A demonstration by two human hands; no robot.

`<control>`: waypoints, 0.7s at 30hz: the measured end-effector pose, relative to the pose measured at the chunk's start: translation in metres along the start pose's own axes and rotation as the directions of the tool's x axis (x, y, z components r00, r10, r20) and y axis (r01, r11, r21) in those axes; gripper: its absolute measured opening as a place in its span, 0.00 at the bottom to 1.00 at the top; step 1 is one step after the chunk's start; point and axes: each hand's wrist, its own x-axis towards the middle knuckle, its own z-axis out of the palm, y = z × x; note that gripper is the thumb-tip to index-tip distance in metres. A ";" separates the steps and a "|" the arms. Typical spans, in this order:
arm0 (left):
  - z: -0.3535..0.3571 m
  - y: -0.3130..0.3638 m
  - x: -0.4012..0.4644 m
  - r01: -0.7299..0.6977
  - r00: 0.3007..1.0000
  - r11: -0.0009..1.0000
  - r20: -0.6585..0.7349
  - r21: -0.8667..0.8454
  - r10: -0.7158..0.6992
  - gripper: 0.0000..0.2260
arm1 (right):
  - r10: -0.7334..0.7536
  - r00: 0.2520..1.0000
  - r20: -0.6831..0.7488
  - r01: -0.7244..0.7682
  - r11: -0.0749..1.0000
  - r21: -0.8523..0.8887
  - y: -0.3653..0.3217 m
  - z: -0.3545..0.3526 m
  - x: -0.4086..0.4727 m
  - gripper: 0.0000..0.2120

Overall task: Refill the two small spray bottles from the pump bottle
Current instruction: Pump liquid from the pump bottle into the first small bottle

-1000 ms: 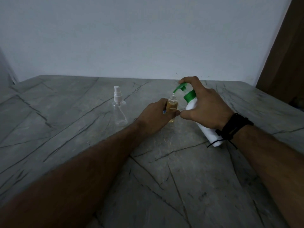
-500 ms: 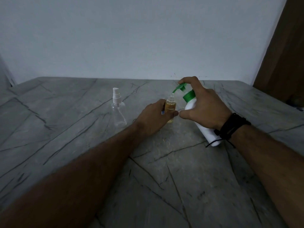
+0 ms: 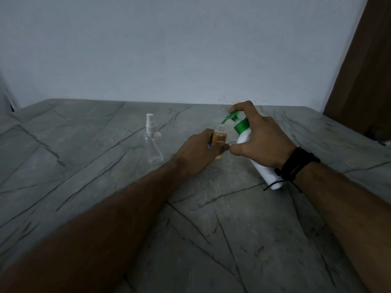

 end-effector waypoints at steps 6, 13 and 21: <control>-0.001 0.001 0.000 0.000 1.000 1.000 0.002 0.000 0.000 0.22 | 0.002 1.000 -0.005 -0.002 1.000 0.004 0.002 0.001 0.000 0.34; -0.001 0.002 -0.001 -0.002 1.000 1.000 0.008 0.007 0.002 0.21 | -0.018 1.000 -0.020 0.018 1.000 0.016 0.000 0.000 -0.001 0.35; -0.002 0.003 -0.001 -0.008 1.000 1.000 0.007 0.006 0.008 0.21 | -0.002 1.000 -0.007 0.002 1.000 0.012 0.002 0.001 0.000 0.34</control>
